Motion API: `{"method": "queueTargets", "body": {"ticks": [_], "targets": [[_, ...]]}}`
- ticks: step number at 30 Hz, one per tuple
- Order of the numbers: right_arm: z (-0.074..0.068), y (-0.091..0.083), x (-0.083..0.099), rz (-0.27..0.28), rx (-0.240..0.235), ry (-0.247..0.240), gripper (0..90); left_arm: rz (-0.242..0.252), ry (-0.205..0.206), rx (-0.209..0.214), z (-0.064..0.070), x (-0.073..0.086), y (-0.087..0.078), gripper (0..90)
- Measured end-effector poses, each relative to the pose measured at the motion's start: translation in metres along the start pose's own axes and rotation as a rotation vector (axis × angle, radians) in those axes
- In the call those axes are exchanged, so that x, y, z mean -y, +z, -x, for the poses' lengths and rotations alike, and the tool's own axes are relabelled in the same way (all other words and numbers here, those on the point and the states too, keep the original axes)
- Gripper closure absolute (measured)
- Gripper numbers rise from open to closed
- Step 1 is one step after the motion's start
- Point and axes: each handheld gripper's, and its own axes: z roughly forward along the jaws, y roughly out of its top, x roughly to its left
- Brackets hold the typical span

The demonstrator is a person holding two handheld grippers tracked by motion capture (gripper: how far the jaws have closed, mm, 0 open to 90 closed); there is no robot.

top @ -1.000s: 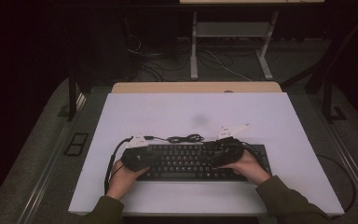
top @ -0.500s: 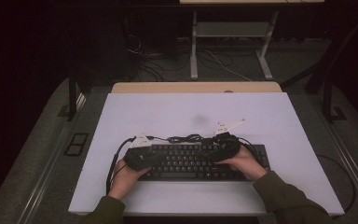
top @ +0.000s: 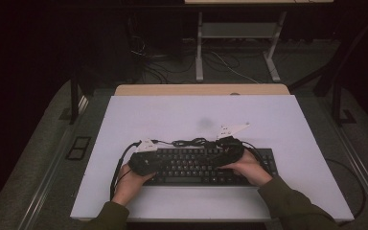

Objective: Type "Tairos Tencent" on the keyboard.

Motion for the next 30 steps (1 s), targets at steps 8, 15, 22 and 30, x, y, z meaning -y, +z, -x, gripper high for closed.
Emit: {"method": "queueTargets", "body": {"ticks": [8, 15, 22, 30], "targets": [[0.0014, -0.0010, 0.0008, 0.008, 0.003, -0.003, 30.4, 0.003, 0.004, -0.001, -0.0001, -0.0006, -0.0021, 89.1], [0.0011, -0.0005, 0.0008, 0.008, 0.007, -0.002, 32.8, 0.021, 0.000, 0.002, -0.0002, -0.0011, -0.0053, 82.3], [-0.0020, 0.0001, 0.0008, 0.004, 0.004, -0.013, 44.6, 0.033, -0.005, -0.010, 0.0003, -0.0012, -0.0080, 72.9], [-0.0056, 0.0008, 0.0007, -0.003, -0.018, -0.025, 64.1, 0.039, -0.017, -0.020, 0.0002, -0.0001, -0.0101, 56.6]]}}
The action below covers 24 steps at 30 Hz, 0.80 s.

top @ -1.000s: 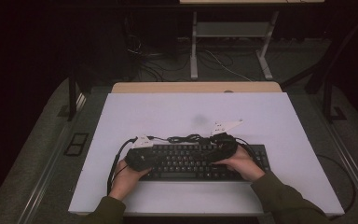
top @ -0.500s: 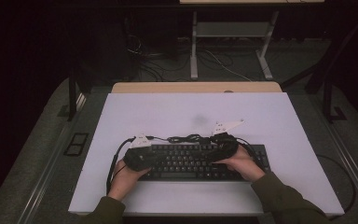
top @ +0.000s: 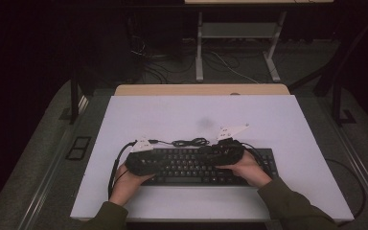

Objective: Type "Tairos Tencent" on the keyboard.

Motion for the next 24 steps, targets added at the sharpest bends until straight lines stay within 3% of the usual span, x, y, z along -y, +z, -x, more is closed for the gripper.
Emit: {"method": "queueTargets", "body": {"ticks": [12, 24], "targets": [[-0.008, 0.006, 0.002, -0.032, -0.045, -0.023, 88.2, -0.004, -0.007, -0.014, 0.000, 0.001, 0.000, 36.5], [-0.018, 0.018, 0.005, -0.079, -0.067, -0.043, 89.4, 0.003, -0.015, -0.024, 0.001, 0.002, -0.002, 29.3]]}}
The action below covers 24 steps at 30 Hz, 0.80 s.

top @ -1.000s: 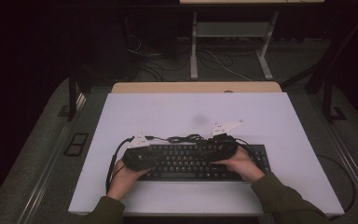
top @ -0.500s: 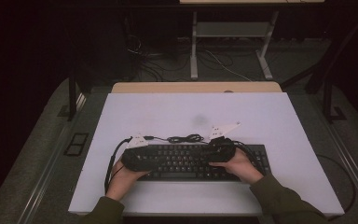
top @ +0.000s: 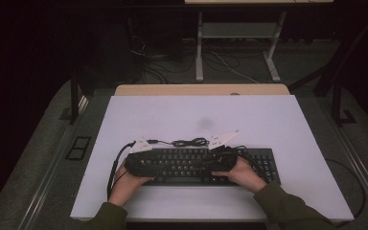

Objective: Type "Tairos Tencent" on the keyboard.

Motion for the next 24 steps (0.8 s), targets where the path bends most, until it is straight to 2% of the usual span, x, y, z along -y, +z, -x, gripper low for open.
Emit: {"method": "queueTargets", "body": {"ticks": [24], "targets": [[-0.011, 0.017, 0.000, -0.056, 0.013, -0.028, 89.4, 0.007, -0.001, 0.002, 0.000, 0.000, -0.001, 25.8]]}}
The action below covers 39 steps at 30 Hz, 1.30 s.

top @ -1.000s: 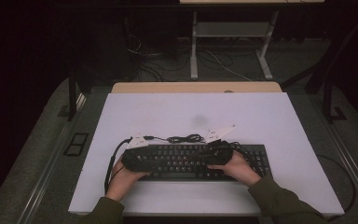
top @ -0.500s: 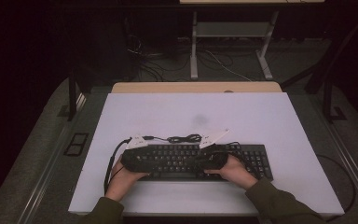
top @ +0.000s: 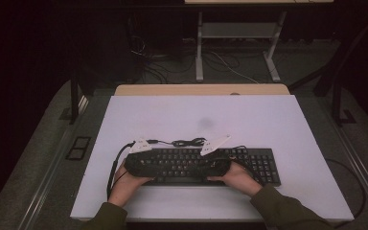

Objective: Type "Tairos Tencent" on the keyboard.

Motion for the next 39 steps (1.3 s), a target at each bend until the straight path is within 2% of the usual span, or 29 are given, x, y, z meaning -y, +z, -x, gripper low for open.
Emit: {"method": "queueTargets", "body": {"ticks": [19, 33, 39], "targets": [[-0.002, 0.006, -0.001, -0.027, 0.009, -0.010, 89.4, 0.004, 0.001, -0.002, 0.000, 0.000, -0.001, 25.7], [0.002, -0.002, -0.002, 0.012, 0.016, 0.003, 89.1, 0.008, 0.002, -0.001, 0.000, 0.000, -0.002, 26.4], [0.005, -0.007, -0.003, 0.038, 0.013, 0.023, 78.4, 0.009, 0.006, 0.000, 0.001, 0.001, -0.004, 29.3]]}}
